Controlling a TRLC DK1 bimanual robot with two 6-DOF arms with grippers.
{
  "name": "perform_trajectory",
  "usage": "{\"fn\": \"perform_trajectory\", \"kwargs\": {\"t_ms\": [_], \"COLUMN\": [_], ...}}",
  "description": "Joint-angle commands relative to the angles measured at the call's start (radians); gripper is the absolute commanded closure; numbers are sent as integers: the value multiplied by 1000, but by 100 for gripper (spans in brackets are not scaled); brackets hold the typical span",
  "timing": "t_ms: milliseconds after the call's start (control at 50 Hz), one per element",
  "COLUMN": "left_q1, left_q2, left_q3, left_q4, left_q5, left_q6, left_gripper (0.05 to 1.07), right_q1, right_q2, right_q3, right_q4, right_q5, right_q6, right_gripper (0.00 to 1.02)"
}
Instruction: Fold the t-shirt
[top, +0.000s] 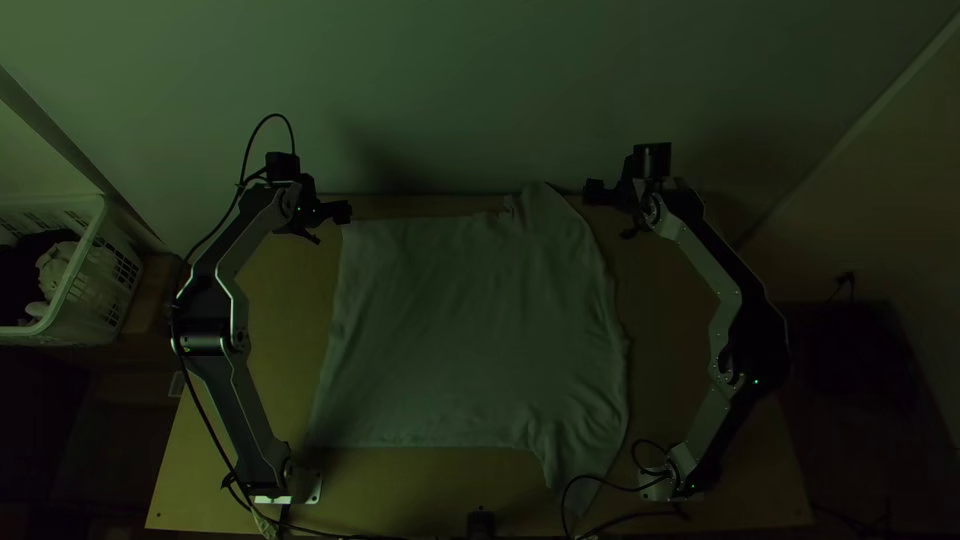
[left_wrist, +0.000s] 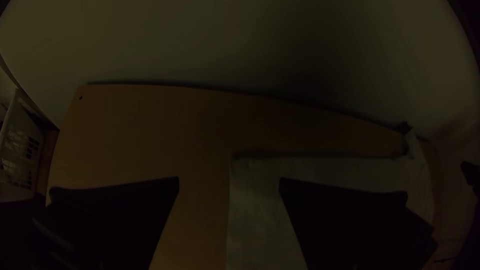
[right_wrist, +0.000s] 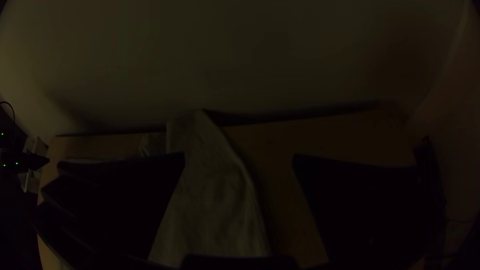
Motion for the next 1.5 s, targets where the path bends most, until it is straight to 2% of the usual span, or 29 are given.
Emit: {"fn": "perform_trajectory", "kwargs": {"t_ms": [0,100,220,380,760,780,820,900,920,960,1120,1180,1340,1480], "left_q1": [-5,-11,-15,-35,-55,-55,-57,-61,-63,-66,-66,-63,-55,-54], "left_q2": [47,96,139,190,230,233,237,253,254,256,265,267,245,240], "left_q3": [57,102,136,168,186,188,191,209,217,220,220,219,211,217], "left_q4": [-9,-15,-15,-16,-21,-21,-21,-26,-35,-47,-70,-88,-85,-85], "left_q5": [-3,-10,-11,-91,-92,-92,-92,-91,-91,-92,-92,-92,-102,-102], "left_q6": [15,21,37,67,87,87,90,107,109,116,125,116,95,84], "left_gripper": [11,11,20,20,20,22,34,79,87,95,97,105,105,105], "right_q1": [11,11,11,5,0,0,0,-1,-3,-5,-18,-21,-23,-23], "right_q2": [39,56,66,80,102,102,102,103,103,106,111,117,146,214], "right_q3": [36,46,59,65,79,80,80,80,82,83,83,85,105,206], "right_q4": [-8,-8,-8,-8,3,3,3,3,3,3,3,3,-52,-190], "right_q5": [-2,-2,-2,0,0,0,0,0,0,0,0,0,0,0], "right_q6": [36,42,50,53,56,56,57,61,65,68,70,74,96,105], "right_gripper": [3,3,4,4,4,4,4,4,4,4,4,4,4,16]}}
